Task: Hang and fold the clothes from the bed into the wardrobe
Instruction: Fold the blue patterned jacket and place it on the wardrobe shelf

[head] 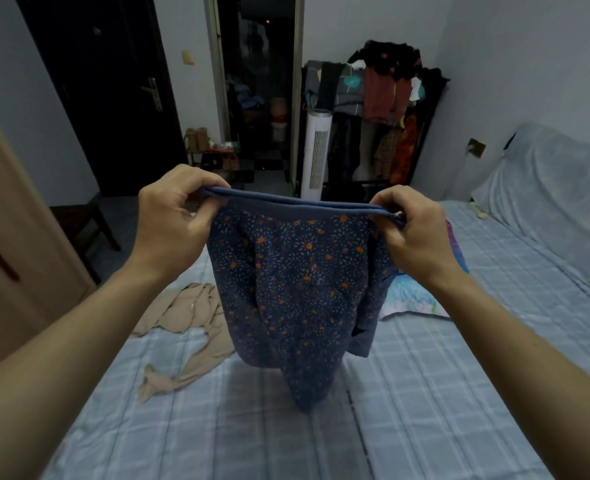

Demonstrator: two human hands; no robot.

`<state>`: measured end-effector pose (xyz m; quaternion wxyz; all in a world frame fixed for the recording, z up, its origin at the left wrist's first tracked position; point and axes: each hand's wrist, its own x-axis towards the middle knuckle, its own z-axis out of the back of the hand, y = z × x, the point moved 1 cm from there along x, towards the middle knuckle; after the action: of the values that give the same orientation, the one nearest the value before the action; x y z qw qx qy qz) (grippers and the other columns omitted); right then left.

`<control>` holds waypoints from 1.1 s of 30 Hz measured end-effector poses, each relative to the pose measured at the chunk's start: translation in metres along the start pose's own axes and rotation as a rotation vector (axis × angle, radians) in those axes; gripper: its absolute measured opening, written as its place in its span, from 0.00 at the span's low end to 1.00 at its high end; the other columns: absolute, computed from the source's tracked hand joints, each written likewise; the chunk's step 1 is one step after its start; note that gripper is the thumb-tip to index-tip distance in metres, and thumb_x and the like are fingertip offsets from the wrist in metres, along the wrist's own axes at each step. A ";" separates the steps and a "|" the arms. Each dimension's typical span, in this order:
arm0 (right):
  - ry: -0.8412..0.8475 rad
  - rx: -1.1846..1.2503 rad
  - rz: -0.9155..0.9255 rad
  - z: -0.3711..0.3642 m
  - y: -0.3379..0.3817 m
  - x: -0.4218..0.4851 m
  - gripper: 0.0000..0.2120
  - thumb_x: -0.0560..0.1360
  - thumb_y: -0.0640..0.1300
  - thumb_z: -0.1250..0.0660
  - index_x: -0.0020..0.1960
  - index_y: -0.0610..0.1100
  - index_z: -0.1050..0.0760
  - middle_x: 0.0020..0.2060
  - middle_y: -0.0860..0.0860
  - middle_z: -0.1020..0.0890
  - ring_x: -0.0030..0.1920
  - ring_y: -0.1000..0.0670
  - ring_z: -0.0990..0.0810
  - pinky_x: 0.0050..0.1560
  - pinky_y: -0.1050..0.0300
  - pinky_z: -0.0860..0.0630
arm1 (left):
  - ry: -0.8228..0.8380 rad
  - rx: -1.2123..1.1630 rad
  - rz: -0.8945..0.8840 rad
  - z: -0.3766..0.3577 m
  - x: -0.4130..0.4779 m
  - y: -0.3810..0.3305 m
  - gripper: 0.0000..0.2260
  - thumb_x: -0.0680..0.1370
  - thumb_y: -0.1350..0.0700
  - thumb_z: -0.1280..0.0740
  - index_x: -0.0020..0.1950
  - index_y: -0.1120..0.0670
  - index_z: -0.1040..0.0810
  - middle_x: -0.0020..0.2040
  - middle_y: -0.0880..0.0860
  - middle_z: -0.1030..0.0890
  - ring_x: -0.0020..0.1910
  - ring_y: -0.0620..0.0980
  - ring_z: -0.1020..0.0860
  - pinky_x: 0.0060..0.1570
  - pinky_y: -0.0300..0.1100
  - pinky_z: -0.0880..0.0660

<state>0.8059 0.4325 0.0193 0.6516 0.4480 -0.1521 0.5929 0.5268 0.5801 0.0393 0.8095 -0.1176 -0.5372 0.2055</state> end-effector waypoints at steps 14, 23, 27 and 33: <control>0.252 0.048 -0.087 0.072 0.089 -0.250 0.10 0.66 0.33 0.35 0.46 0.42 0.22 0.40 0.51 0.20 0.41 0.53 0.23 0.43 0.64 0.27 | 0.286 -0.235 0.177 0.084 -0.212 -0.102 0.08 0.71 0.65 0.30 0.45 0.52 0.18 0.43 0.44 0.19 0.44 0.44 0.20 0.44 0.35 0.26; 0.434 0.159 -0.207 0.100 0.130 -0.412 0.13 0.67 0.31 0.33 0.46 0.46 0.23 0.41 0.57 0.21 0.42 0.59 0.22 0.43 0.69 0.30 | 0.530 -0.330 0.462 0.131 -0.364 -0.165 0.13 0.75 0.65 0.28 0.44 0.46 0.18 0.40 0.48 0.18 0.41 0.48 0.19 0.40 0.41 0.23; 0.476 0.162 -0.208 0.114 0.140 -0.461 0.14 0.66 0.31 0.32 0.47 0.46 0.21 0.40 0.55 0.21 0.41 0.57 0.23 0.42 0.67 0.30 | 0.556 -0.337 0.542 0.141 -0.418 -0.196 0.16 0.74 0.69 0.29 0.44 0.46 0.18 0.41 0.48 0.18 0.41 0.50 0.19 0.43 0.43 0.21; 0.638 0.226 -0.266 0.132 0.153 -0.528 0.10 0.68 0.47 0.33 0.48 0.47 0.18 0.41 0.55 0.19 0.42 0.55 0.21 0.42 0.57 0.24 | 0.632 -0.419 0.708 0.156 -0.478 -0.226 0.11 0.74 0.67 0.28 0.43 0.50 0.17 0.40 0.54 0.17 0.41 0.53 0.18 0.45 0.41 0.21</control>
<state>0.5781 -0.0209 -0.2308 0.6843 0.3253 0.1850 0.6258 0.2685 0.1547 -0.1987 0.7723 -0.5078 -0.2235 0.3093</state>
